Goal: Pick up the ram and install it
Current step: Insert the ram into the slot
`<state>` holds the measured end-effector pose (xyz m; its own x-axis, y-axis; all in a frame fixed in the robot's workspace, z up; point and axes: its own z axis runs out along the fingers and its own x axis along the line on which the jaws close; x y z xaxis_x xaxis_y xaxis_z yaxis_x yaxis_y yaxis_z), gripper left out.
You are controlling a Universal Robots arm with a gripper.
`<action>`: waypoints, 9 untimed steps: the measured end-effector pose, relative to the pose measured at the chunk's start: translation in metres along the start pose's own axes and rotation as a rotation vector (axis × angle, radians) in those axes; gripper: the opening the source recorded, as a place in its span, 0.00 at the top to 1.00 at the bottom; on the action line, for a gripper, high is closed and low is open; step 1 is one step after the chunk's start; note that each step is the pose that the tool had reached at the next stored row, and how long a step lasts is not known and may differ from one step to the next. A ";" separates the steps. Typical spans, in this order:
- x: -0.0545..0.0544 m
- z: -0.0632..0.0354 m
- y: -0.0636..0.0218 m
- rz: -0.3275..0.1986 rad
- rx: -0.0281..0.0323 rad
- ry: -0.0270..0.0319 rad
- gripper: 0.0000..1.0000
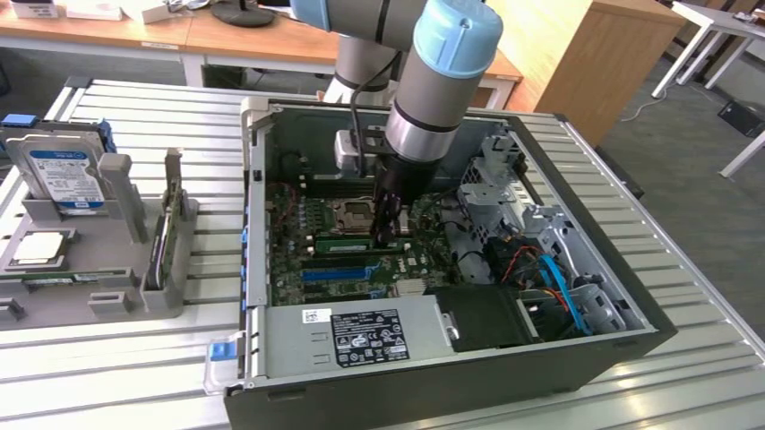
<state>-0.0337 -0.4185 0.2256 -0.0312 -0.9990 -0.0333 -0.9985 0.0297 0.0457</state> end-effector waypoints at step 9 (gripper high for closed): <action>0.000 -0.0087 0.0004 0.000 0.0000 0.0000 0.69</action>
<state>-0.0337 -0.4185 0.2342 -0.0312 -0.9990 -0.0333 -0.9985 0.0297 0.0457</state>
